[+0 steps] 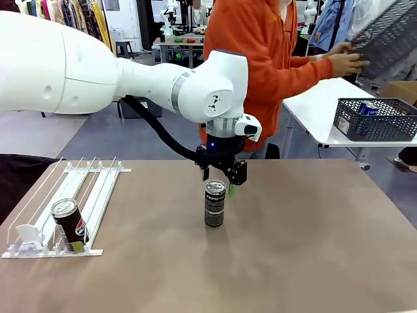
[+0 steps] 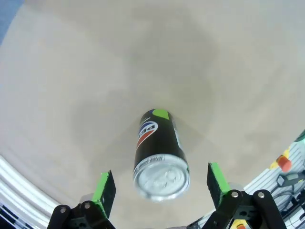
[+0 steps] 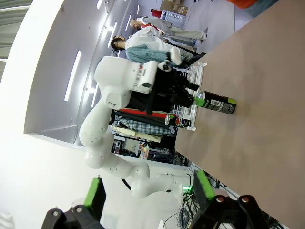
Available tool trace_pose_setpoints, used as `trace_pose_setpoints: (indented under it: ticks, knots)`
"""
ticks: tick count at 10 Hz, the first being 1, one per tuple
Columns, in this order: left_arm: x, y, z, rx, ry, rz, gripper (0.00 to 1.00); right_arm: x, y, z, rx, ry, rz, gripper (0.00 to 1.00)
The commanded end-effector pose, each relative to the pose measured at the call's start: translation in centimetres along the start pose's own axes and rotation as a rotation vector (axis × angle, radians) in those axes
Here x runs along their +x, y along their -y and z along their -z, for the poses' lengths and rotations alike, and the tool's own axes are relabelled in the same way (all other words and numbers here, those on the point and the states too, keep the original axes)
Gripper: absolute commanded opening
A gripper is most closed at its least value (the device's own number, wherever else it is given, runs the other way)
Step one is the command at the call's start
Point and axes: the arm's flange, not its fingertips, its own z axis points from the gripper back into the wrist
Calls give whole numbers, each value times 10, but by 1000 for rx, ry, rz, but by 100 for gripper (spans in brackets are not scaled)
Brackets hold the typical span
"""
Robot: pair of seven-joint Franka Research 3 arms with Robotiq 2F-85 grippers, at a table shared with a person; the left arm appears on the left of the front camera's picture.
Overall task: Retrieve and store the cans from the dispenser.
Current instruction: Pick up one can from the Automatic Can Dispenser and place it in the middle of the table.
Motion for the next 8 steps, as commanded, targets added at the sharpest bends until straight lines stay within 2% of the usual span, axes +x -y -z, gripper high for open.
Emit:
trace_pose_setpoints:
  ticks: [1, 2, 4, 5, 7, 8]
  knots:
    - [-46, -20, -55, -51, 89, -5, 100, 1, -3, 1, 13, 9, -4, 100]
    - [-75, -33, -86, -87, 118, -4, 100, 1, -3, 1, 13, 9, -4, 100]
    - [-148, -80, -129, -265, 171, 0, 100, 1, -3, 1, 13, 9, -4, 100]
    - [-185, -108, -141, -365, 246, -17, 100, 1, -3, 1, 13, 9, -4, 100]
    - [-272, -172, -152, -498, 447, -172, 100, 1, -3, 1, 13, 9, -4, 100]
    - [-314, -202, -149, -591, 543, -196, 100, 1, -3, 1, 13, 9, -4, 100]
